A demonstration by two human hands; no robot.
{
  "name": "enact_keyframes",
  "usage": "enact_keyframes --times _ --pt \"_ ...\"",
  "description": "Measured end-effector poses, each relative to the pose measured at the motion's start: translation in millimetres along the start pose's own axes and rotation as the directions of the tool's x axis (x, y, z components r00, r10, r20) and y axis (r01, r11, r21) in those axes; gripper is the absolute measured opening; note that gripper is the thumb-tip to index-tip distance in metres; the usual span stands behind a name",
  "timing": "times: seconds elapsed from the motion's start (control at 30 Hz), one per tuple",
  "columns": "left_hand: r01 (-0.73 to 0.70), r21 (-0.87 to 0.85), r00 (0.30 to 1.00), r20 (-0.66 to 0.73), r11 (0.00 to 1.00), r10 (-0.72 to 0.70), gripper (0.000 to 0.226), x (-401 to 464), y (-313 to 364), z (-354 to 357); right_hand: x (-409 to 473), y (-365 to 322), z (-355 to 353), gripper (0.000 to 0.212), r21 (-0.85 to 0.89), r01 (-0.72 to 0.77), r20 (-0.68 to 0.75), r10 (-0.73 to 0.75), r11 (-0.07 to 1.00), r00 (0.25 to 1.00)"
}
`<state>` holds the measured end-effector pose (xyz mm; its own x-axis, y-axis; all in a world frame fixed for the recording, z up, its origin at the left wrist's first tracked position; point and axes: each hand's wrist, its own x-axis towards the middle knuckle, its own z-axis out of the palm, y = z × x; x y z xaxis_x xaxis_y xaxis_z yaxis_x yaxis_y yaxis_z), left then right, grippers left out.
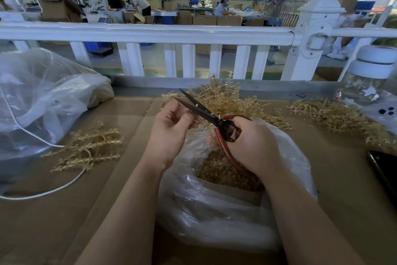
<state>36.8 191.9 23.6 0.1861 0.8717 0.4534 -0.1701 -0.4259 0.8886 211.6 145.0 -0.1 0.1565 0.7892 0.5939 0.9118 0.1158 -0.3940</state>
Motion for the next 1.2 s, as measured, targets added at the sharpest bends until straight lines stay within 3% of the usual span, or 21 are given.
enact_keyframes --times 0.27,0.4,0.6,0.83,0.9,1.03,1.2 --pt "-0.069 0.021 0.996 0.055 0.997 0.068 0.02 -3 2 3 0 -1 -1 0.046 0.005 -0.02 0.001 0.02 1.0 1.0" --pt "-0.071 0.014 0.996 0.054 0.997 0.07 0.023 -3 2 3 -1 -2 -1 0.052 0.026 -0.01 -0.018 0.011 1.0 1.0" --pt "-0.072 0.021 0.996 0.05 0.997 0.071 0.024 -2 0 2 0 -1 -2 0.039 0.024 0.007 -0.01 -0.007 1.0 1.0" --pt "-0.042 0.004 0.998 0.04 0.999 0.042 0.021 -2 0 1 1 -2 -2 0.046 0.06 -0.043 0.037 0.041 0.997 0.998" --pt "-0.004 -0.024 1.0 0.003 1.0 0.004 0.018 -1 0 1 1 -3 -3 0.046 0.098 -0.078 0.071 0.071 0.992 0.995" --pt "0.083 -0.075 0.992 -0.084 0.994 -0.089 0.018 0 -1 -2 4 -2 -2 0.025 0.279 -0.21 0.168 0.167 0.937 0.971" --pt "0.132 -0.069 0.989 -0.06 0.989 -0.136 0.016 -2 -1 0 9 -5 -6 0.02 0.502 -0.334 0.264 0.226 0.798 0.938"
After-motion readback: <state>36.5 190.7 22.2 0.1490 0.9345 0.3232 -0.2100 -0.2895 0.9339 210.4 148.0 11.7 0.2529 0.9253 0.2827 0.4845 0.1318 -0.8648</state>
